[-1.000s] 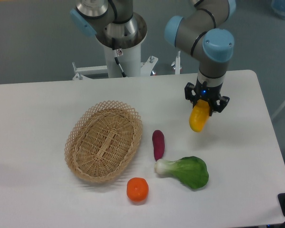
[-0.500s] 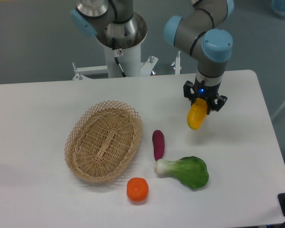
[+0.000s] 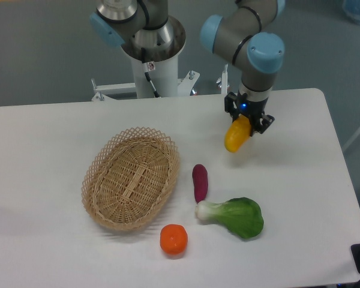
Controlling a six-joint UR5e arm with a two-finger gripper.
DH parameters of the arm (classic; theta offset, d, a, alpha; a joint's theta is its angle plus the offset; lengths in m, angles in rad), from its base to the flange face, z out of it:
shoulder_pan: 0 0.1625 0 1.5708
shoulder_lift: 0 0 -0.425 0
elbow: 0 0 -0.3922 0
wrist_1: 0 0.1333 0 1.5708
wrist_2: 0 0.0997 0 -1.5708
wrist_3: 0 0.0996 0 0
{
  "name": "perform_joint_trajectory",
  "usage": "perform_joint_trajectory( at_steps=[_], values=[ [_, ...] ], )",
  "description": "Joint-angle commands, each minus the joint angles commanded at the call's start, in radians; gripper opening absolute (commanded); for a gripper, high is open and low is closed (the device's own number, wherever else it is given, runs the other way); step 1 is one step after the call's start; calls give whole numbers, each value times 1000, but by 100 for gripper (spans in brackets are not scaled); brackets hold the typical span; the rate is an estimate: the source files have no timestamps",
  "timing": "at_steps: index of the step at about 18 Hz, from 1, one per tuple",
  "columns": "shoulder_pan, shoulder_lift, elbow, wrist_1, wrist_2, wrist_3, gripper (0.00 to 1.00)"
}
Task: Place the mango on the table
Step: 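Move the held mango toward the basket and lower it onto the table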
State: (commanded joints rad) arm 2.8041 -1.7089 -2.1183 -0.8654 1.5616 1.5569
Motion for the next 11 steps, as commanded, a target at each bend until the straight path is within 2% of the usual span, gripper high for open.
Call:
perform_joint_trajectory(
  at_steps=[3, 11],
  values=[
    [0, 14, -38, 26, 12, 34, 47],
    [-5, 14, -52, 26, 40, 37, 58]
  ],
)
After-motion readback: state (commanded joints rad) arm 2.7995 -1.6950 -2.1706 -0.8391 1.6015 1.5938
